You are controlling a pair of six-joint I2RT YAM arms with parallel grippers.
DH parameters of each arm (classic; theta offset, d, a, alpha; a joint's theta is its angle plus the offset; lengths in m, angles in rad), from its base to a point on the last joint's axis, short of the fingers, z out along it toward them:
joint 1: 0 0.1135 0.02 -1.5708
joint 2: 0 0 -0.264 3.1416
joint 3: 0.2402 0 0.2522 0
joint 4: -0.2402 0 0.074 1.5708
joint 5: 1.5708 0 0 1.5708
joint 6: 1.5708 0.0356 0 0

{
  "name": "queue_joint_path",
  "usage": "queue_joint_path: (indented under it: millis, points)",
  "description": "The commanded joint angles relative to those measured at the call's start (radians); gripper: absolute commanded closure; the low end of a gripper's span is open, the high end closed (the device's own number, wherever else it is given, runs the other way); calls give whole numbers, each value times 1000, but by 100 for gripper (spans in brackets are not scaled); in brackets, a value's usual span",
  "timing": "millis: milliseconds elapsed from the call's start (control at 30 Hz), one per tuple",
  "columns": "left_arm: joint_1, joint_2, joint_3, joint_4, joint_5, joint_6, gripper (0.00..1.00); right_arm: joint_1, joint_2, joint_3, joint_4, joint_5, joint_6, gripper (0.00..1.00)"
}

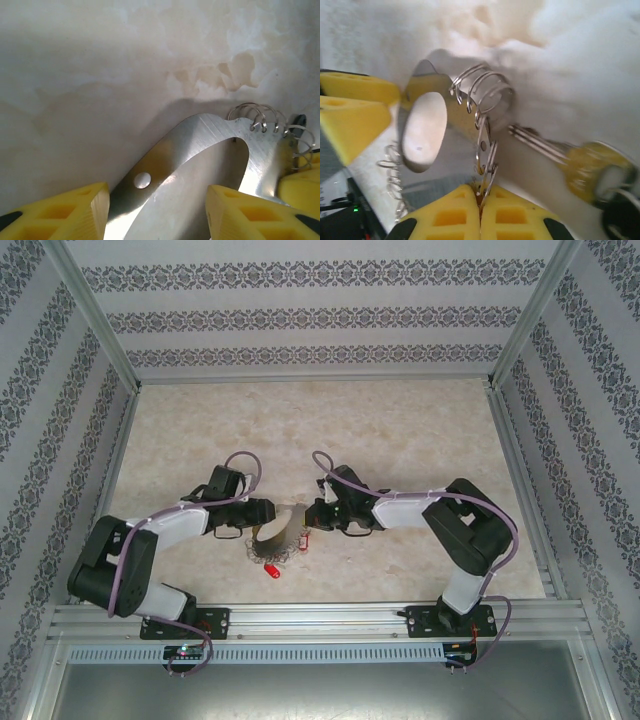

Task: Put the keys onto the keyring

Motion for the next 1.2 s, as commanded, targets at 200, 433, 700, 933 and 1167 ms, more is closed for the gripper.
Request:
queue_joint_path:
  millis: [200, 433, 700, 933, 1167]
  points:
    - [-8, -292, 20, -166, -180, 33, 31, -21, -151, 17, 49, -155, -205, 100]
    - [18, -389, 103, -253, -50, 184, 17, -79, -229, 32, 39, -253, -294, 100]
    - [52, -378, 255, -411, 207, 356, 15, -191, -310, 65, 21, -435, -372, 100]
    - [58, -311, 306, -402, 282, 340, 23, -219, -340, 104, -5, -522, -440, 100]
    - [61, -314, 319, -359, 384, 310, 57, -234, -333, 131, -70, -557, -518, 100]
